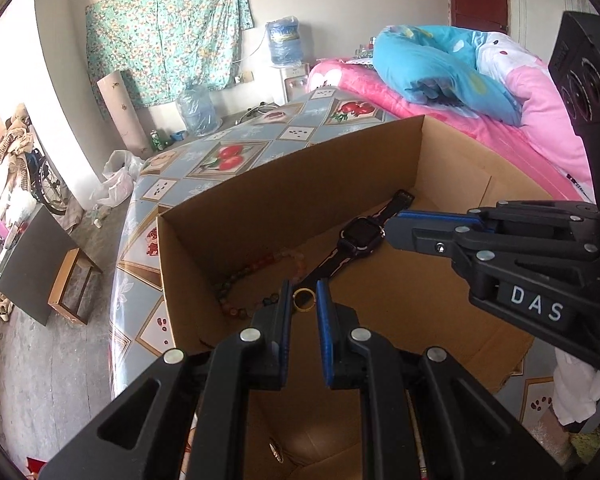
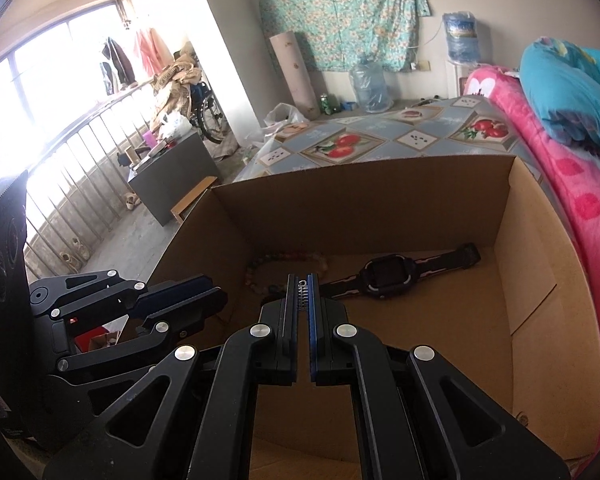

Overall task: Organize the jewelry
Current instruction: 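Lower both tools into the box and open them to drop the items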

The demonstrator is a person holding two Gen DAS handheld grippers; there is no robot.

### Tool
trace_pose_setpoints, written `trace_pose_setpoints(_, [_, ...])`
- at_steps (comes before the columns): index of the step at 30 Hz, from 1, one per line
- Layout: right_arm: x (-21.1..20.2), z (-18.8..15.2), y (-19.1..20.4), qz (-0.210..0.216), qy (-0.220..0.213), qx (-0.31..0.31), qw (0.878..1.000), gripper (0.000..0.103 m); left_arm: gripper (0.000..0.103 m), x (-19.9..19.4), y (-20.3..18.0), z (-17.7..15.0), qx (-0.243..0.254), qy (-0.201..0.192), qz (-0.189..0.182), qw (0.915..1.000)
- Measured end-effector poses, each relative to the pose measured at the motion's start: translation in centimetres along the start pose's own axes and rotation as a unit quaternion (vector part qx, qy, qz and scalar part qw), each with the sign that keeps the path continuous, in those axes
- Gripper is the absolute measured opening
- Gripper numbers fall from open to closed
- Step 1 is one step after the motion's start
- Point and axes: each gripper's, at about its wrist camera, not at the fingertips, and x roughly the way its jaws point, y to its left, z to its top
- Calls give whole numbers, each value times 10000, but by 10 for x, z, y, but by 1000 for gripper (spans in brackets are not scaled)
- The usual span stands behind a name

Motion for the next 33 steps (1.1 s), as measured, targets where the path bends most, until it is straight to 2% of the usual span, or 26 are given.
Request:
trace_pose_setpoints(5, [3, 0, -1, -18, 99, 52, 9999, 3, 12, 7, 0, 4, 7, 46, 3, 10000])
trace_pose_setpoints(16, [8, -1, -1, -92, 198, 126, 9997, 12, 13, 14, 3, 2, -126, 167, 32, 9998])
trace_pose_setpoints(22, [3, 1, -3, -154, 74, 182, 9997, 17, 23, 9, 4, 1, -177, 87, 73, 9998])
trace_pose_setpoints(33, [-8, 1, -4, -176, -102, 237, 9995, 21, 39, -10, 8, 0, -415, -183, 80, 9989])
